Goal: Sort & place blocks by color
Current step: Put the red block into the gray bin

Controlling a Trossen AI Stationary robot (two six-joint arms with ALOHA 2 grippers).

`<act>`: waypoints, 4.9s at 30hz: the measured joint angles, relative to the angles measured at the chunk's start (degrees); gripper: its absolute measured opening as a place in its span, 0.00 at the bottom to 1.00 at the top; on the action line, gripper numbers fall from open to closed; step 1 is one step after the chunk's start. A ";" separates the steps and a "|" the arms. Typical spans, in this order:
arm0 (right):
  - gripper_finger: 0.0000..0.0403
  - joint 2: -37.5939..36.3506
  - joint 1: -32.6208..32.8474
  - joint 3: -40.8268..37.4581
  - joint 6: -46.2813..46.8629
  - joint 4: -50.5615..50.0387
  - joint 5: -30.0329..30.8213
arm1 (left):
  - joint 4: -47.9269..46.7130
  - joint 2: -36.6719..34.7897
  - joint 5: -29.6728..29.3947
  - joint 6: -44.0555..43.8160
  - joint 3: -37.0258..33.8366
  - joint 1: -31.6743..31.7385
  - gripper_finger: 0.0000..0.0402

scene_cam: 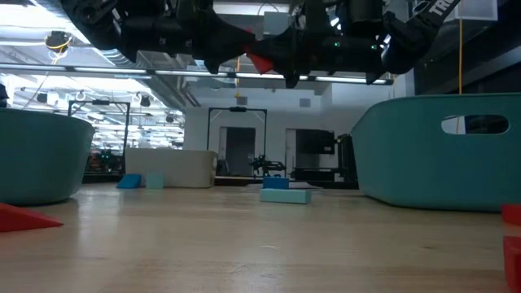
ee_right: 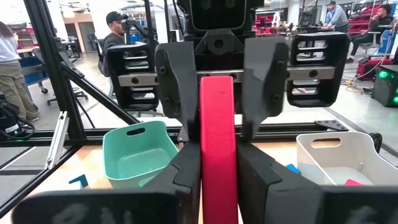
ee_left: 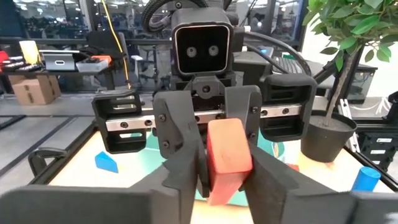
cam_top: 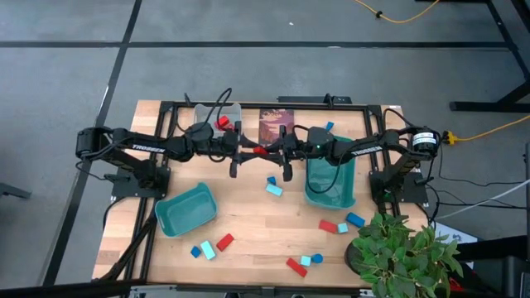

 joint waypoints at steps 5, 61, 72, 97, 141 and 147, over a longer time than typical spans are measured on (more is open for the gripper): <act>0.17 -0.04 -0.04 -0.04 -0.37 -0.01 0.40 | 0.01 0.00 -0.37 -0.40 0.00 0.04 0.16; 0.70 -0.04 -0.04 -0.04 1.52 -2.37 0.43 | -2.12 -0.96 0.21 -1.86 -0.02 0.17 0.13; 0.69 -0.28 -1.38 -0.04 0.22 -2.43 0.03 | -14.41 -9.96 6.22 -2.92 -0.07 2.83 0.13; 0.69 -24.57 -2.84 -17.25 1.91 -2.48 2.30 | -11.18 -33.79 -0.91 -1.25 -14.61 2.80 0.13; 0.69 -24.50 -2.82 -16.92 1.89 -3.46 1.95 | -61.68 -3.57 -10.04 -3.75 13.03 36.45 0.13; 0.69 -24.50 -2.82 -16.92 1.86 -3.50 1.95 | -61.60 3.42 -9.86 -4.92 13.03 37.70 0.13</act>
